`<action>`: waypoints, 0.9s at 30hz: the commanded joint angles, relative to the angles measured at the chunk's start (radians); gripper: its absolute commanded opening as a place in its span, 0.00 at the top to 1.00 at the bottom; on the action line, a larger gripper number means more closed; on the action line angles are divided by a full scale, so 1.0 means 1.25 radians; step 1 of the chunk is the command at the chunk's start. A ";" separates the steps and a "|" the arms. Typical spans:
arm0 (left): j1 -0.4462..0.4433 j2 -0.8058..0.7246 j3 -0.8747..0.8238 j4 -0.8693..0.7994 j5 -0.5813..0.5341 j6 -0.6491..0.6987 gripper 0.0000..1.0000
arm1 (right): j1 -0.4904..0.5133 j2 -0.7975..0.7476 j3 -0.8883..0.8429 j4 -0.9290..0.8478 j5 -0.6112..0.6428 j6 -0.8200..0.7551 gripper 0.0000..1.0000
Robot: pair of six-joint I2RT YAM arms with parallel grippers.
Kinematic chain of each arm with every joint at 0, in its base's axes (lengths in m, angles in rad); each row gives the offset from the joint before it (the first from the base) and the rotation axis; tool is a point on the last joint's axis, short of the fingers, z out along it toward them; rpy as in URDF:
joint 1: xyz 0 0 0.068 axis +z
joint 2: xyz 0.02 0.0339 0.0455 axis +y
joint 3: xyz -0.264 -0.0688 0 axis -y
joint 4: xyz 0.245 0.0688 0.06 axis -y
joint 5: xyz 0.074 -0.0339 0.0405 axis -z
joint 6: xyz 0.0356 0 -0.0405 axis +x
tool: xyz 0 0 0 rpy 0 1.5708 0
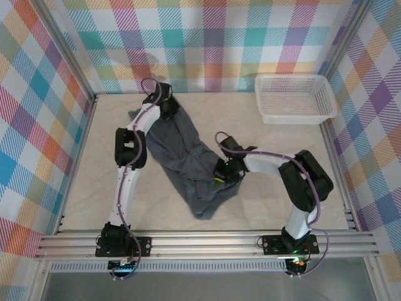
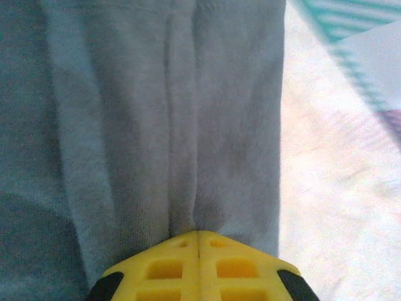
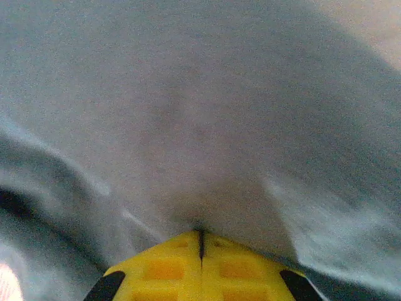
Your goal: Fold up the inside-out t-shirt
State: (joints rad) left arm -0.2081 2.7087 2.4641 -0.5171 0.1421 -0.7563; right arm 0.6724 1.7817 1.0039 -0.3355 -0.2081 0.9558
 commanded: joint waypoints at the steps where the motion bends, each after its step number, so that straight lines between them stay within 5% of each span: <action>1: -0.029 0.066 0.170 -0.051 0.063 -0.066 1.00 | 0.038 0.029 0.038 0.006 -0.098 -0.003 0.89; 4: -0.030 0.049 0.180 -0.012 0.070 -0.101 1.00 | 0.065 0.089 0.072 -0.007 -0.226 -0.089 0.82; 8: -0.031 0.001 0.160 -0.015 0.090 -0.077 1.00 | 0.082 0.156 0.103 -0.035 -0.277 -0.150 0.85; 13: -0.034 -0.097 0.084 0.001 0.102 -0.059 0.99 | 0.161 0.253 0.304 -0.186 -0.277 -0.260 0.87; 17: -0.026 -0.227 0.030 -0.075 0.079 0.018 0.86 | 0.155 0.165 0.285 -0.166 -0.243 -0.246 0.85; 20: -0.017 -0.423 -0.187 -0.055 0.046 0.061 0.78 | 0.130 0.050 0.247 -0.155 -0.177 -0.224 0.79; 23: -0.015 -0.661 -0.501 0.004 -0.018 0.062 0.72 | 0.122 -0.056 0.189 -0.159 -0.038 -0.205 0.57; 27: -0.001 -0.923 -0.820 -0.018 -0.051 0.069 0.68 | 0.106 -0.110 0.093 -0.130 0.049 -0.206 0.42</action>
State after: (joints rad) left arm -0.2287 1.6669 1.6165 -0.5076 0.1394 -0.7055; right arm 0.8047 1.6356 1.1919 -0.4873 -0.2703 0.6991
